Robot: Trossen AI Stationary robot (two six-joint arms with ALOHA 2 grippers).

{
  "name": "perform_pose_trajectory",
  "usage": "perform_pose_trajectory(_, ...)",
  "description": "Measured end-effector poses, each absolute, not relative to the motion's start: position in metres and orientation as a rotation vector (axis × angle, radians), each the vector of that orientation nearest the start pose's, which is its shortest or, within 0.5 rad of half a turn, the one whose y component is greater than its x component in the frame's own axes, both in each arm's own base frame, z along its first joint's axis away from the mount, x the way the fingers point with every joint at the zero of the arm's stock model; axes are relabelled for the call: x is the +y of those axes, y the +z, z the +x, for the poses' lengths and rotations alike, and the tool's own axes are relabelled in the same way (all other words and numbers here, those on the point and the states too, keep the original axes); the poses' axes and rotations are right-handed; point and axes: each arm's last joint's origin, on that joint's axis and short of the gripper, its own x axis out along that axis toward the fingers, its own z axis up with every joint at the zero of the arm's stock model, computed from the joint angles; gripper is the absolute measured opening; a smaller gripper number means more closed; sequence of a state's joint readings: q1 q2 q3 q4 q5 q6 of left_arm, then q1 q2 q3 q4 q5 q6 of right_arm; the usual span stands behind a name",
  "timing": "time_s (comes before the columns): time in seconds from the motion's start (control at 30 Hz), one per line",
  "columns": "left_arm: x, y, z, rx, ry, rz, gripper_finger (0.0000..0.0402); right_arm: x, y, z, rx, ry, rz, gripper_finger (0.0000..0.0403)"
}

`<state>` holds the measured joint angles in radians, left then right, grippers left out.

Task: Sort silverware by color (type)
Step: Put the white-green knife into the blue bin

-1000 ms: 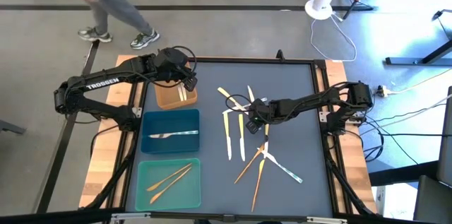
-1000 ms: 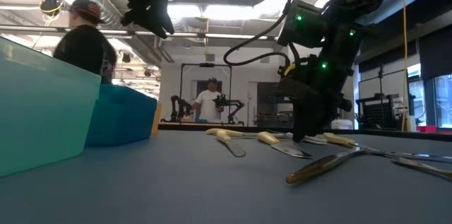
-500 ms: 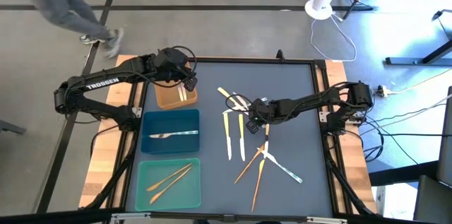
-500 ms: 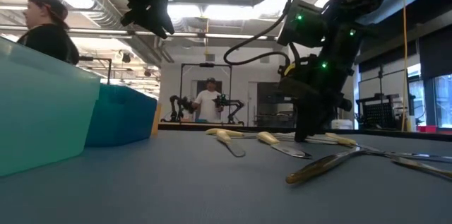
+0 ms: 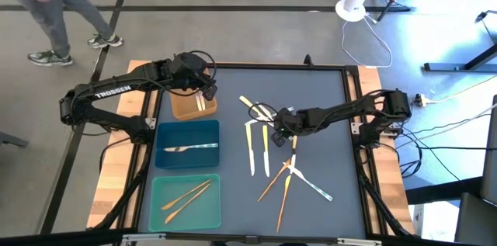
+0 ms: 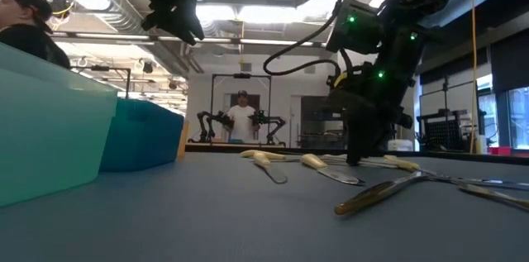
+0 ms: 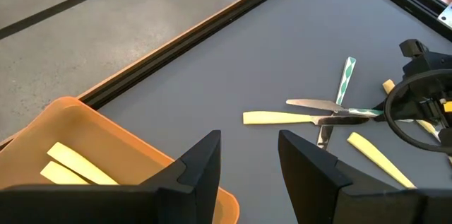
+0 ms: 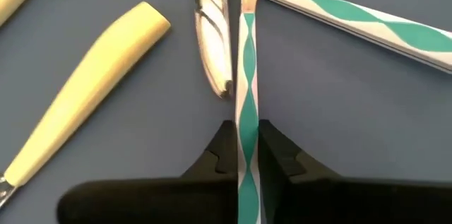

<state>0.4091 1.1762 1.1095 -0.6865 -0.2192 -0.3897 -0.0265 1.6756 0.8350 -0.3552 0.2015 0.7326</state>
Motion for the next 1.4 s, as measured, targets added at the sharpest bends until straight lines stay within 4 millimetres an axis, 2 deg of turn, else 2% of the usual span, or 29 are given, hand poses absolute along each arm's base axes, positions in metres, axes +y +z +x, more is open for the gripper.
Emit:
perform_pose_trajectory(0.17,0.100,0.325,0.215,0.637,0.740,-0.431,0.0137,-0.013,0.144,0.286,1.053,-0.611,0.540,0.0009)
perform_pose_trajectory(0.4,0.095,0.325,0.217,0.641,0.718,-0.423,0.0137,-0.013,0.147,0.284,1.058,-0.611,0.538,0.0012)
perform_pose_trajectory(0.83,0.061,0.325,0.229,0.665,0.575,-0.371,0.0137,-0.013,0.152,0.289,1.053,-0.564,0.518,0.0013)
perform_pose_trajectory(0.97,0.048,0.325,0.232,0.673,0.522,-0.352,0.0137,-0.013,0.166,0.300,1.014,-0.518,0.480,0.0013)
perform_pose_trajectory(1.4,-0.001,0.329,0.240,0.629,0.385,-0.252,0.0137,-0.014,0.231,0.337,0.854,-0.355,0.311,0.0014)
